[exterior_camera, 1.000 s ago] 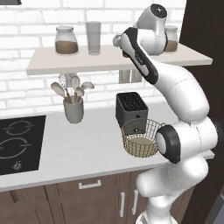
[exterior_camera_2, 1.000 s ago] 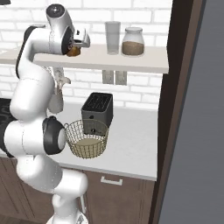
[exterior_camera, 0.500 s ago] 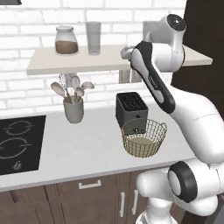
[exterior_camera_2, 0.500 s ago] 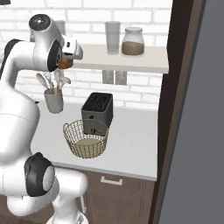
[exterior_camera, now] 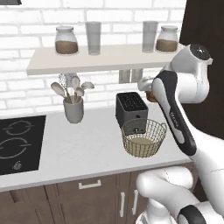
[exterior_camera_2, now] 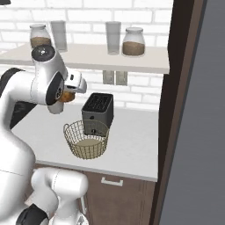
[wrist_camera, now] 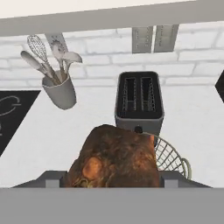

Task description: Open the cabinet, pick up the bread from the cabinet and place it in the basket. Then move the basket to the dining counter.

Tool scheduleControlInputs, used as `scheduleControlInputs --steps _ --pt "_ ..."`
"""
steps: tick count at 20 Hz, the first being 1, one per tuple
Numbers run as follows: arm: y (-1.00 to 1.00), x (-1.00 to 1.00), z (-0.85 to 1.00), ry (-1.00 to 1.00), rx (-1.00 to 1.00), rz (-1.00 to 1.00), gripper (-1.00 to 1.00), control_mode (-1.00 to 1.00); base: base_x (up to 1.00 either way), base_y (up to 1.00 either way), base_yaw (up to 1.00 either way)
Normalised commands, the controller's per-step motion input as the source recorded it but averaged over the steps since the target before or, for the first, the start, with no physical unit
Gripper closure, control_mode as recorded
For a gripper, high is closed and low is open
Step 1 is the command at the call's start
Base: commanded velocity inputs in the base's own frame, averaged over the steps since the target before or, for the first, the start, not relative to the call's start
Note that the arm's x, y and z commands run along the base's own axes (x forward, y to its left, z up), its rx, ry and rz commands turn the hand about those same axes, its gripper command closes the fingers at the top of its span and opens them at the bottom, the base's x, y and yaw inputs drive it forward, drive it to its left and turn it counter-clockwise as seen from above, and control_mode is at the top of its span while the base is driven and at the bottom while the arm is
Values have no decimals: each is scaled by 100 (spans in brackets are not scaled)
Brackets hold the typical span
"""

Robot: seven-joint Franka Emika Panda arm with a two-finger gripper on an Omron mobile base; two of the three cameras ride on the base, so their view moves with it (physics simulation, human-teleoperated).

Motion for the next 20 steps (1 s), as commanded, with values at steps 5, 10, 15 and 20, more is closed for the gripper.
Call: scheduleControlInputs --steps 5,10,15,20 --pt "-11 -47 -86 19 0 -10 100 -100 0 0 0" --pt "-2 -44 -73 24 1 -30 100 -100 0 0 0" --pt "-52 19 -74 11 1 -17 100 -100 0 0 0" --pt "-36 68 -31 0 0 -1 100 -100 0 0 0"
